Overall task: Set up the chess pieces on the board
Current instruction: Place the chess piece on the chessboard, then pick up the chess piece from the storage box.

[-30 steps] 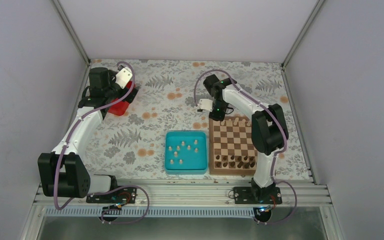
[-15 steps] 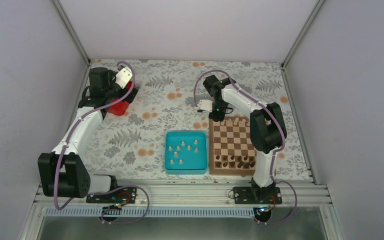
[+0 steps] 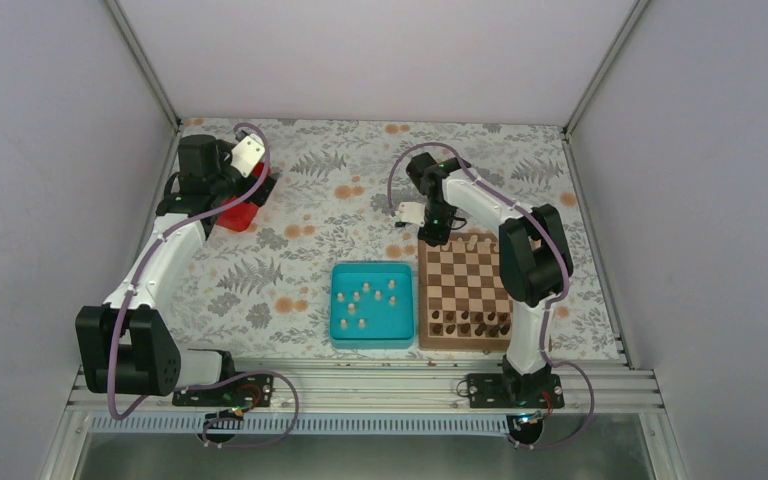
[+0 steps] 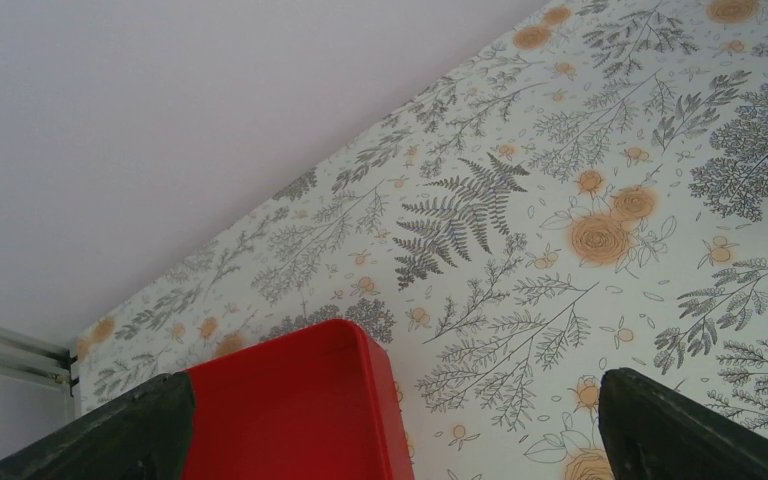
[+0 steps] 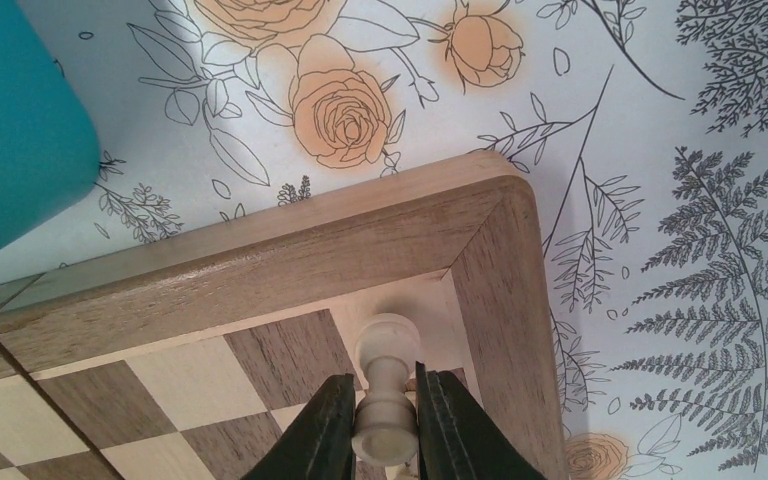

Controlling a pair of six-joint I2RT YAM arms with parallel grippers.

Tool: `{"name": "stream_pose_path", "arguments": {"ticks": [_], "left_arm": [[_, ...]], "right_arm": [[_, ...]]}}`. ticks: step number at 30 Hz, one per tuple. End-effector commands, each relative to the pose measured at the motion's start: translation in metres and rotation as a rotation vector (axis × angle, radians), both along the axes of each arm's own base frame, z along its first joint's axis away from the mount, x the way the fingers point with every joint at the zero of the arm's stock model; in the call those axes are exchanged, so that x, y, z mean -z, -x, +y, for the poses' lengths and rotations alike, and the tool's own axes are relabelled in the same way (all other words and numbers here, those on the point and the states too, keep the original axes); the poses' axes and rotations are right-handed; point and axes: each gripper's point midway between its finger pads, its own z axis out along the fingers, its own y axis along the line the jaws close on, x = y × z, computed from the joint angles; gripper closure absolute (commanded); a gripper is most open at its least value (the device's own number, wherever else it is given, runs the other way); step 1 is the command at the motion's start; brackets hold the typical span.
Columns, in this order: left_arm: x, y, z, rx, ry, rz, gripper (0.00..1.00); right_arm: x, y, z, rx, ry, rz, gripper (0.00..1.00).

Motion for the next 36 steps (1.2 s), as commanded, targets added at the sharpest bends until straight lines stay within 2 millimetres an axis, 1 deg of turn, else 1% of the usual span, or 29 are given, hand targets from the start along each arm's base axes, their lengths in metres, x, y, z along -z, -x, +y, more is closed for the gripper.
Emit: {"name": "stream_pose_path", "arguments": {"ticks": [1, 9, 10, 12, 15, 17, 20, 23, 25, 27, 30, 32, 34, 36], "left_arm": [[0.003, 0.0, -0.001, 0.007, 0.009, -0.001, 0.0], [0.002, -0.001, -0.001, 0.006, 0.009, -0.001, 0.0], [0.003, -0.001, -0.001, 0.006, 0.009, -0.001, 0.0], [0.003, -0.001, -0.001, 0.007, 0.008, -0.001, 0.0], [0.003, -0.001, -0.001, 0.005, 0.007, 0.0, 0.0], [0.003, -0.001, -0.001, 0.006, 0.006, -0.001, 0.0], [0.004, -0.002, -0.001, 0.006, 0.007, 0.002, 0.0], [0.007, -0.004, -0.001, 0.006, 0.003, 0.009, 0.0], [0.008, -0.007, 0.0, -0.001, -0.001, 0.012, 0.0], [0.011, -0.009, 0.002, -0.007, -0.01, 0.014, 0.0], [0.018, -0.014, 0.006, -0.023, -0.031, 0.031, 0.0], [0.028, -0.017, 0.008, -0.03, -0.047, 0.055, 0.0], [0.036, -0.018, 0.01, -0.035, -0.059, 0.072, 0.0], [0.042, -0.02, 0.01, -0.039, -0.062, 0.084, 0.0]], "right_arm": [[0.011, 0.003, -0.005, -0.001, 0.006, 0.033, 0.82], [0.018, 0.002, -0.008, 0.005, 0.014, 0.039, 0.8], [0.018, 0.002, -0.008, 0.004, 0.016, 0.037, 0.79], [0.015, 0.001, -0.007, 0.004, 0.012, 0.027, 0.72], [0.004, -0.004, -0.006, 0.005, 0.001, -0.007, 0.56], [-0.009, -0.007, -0.005, 0.004, -0.015, -0.035, 0.51], [-0.035, -0.01, 0.005, -0.009, -0.06, -0.068, 0.48], [-0.055, -0.002, 0.023, -0.053, -0.09, -0.084, 0.46], [-0.063, 0.008, 0.043, -0.107, -0.104, -0.094, 0.45], [-0.066, 0.023, 0.068, -0.173, -0.139, -0.09, 0.44], [-0.06, 0.061, 0.107, -0.295, -0.189, -0.043, 0.44], [-0.055, 0.084, 0.127, -0.365, -0.22, -0.022, 0.44], [-0.05, 0.099, 0.142, -0.416, -0.235, -0.008, 0.44], [-0.044, 0.11, 0.153, -0.453, -0.231, 0.001, 0.44]]}}
